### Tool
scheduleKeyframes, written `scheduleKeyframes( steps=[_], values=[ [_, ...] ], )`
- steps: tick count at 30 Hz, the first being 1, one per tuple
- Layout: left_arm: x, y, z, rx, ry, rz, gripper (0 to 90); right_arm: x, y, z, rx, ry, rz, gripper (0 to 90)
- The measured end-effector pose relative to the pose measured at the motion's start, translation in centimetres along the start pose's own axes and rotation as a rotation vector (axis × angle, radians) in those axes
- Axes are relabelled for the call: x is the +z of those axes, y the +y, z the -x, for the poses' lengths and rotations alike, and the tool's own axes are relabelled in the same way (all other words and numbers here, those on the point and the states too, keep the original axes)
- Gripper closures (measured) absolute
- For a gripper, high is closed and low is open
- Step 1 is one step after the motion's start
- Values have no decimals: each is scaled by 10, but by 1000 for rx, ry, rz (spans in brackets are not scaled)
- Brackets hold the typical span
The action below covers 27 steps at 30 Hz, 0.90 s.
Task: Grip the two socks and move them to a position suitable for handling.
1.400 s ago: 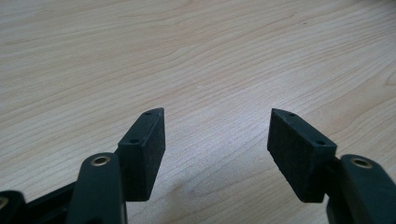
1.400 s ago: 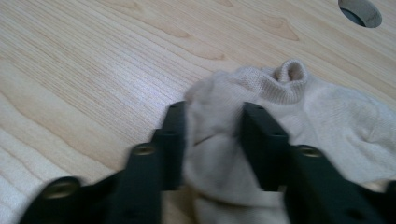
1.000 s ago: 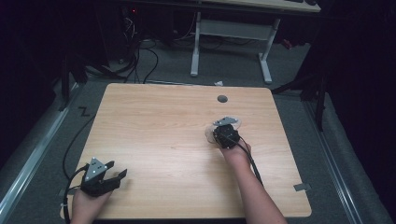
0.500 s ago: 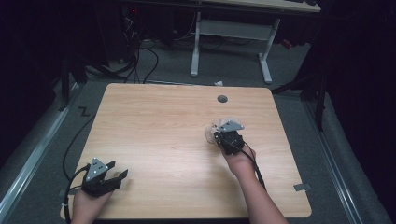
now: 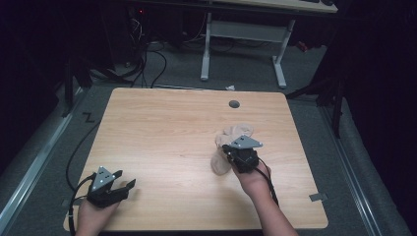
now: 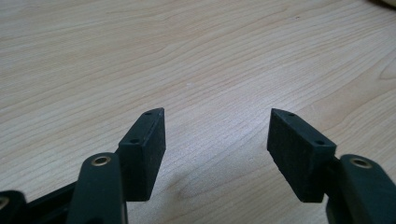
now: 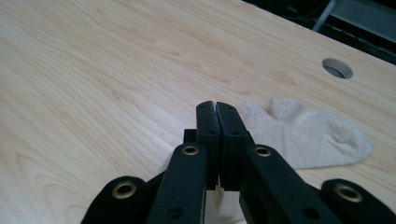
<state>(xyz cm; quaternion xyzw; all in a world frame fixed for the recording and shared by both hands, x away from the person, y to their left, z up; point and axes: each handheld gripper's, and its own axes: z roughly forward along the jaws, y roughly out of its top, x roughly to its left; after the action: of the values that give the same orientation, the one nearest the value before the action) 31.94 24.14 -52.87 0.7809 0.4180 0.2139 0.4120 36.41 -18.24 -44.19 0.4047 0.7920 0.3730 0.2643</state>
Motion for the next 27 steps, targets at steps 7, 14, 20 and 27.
scheduleKeyframes(
  steps=[7,14,20,27],
  values=[
    [0,0,2,5,-3,-2,377,-6,8,-25,-15,73,42,892],
    [-2,0,0,-2,0,3,378,8,12,-44,-31,121,35,892],
    [-2,0,-1,-3,2,4,378,21,1,-25,19,67,-9,891],
    [-1,0,0,-1,0,2,377,27,-23,3,86,2,-76,891]
  ],
)
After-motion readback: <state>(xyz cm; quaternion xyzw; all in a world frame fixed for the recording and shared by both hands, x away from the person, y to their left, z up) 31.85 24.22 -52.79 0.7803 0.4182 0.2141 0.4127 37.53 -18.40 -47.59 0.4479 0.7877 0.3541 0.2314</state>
